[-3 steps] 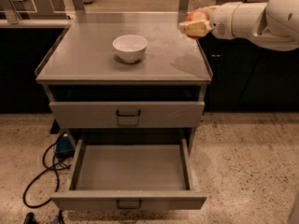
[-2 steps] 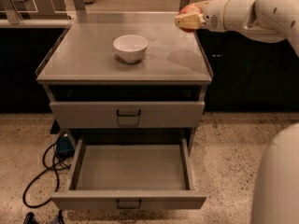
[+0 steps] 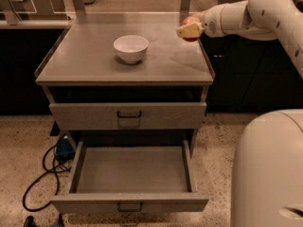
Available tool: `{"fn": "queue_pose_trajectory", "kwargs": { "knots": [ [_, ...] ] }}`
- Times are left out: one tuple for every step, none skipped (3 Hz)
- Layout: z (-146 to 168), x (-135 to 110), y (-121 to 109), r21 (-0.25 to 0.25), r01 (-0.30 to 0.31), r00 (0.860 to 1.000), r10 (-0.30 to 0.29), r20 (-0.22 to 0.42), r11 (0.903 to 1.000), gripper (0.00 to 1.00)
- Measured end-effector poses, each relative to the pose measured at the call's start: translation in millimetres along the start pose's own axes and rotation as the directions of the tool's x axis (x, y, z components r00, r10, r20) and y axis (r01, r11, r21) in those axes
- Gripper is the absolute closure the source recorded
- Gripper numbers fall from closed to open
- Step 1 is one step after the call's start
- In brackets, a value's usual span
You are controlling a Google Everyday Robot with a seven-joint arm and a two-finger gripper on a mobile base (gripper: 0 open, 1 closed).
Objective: Pick apple from middle drawer and place on counter
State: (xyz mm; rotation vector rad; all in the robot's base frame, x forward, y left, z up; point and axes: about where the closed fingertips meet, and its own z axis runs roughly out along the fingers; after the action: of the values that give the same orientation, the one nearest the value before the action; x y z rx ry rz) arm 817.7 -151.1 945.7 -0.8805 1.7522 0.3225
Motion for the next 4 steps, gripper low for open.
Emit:
{"fn": "queue_pose_trajectory", "kwargs": {
  "knots": [
    [-10.4, 36.8, 2.5, 0.001, -0.002, 0.997, 0.002, -0.077, 1.0000, 1.00],
    [-10.8, 74.7, 11.1, -0.028, -0.033, 0.991, 0.029, -0.130, 0.9991, 1.00],
    [1.4, 105.5, 23.6, -0.091, -0.071, 0.984, 0.055, -0.169, 0.9933, 1.00],
    [3.0, 107.8, 25.6, -0.098, -0.074, 0.983, 0.056, -0.173, 0.9924, 0.81]
  ]
}}
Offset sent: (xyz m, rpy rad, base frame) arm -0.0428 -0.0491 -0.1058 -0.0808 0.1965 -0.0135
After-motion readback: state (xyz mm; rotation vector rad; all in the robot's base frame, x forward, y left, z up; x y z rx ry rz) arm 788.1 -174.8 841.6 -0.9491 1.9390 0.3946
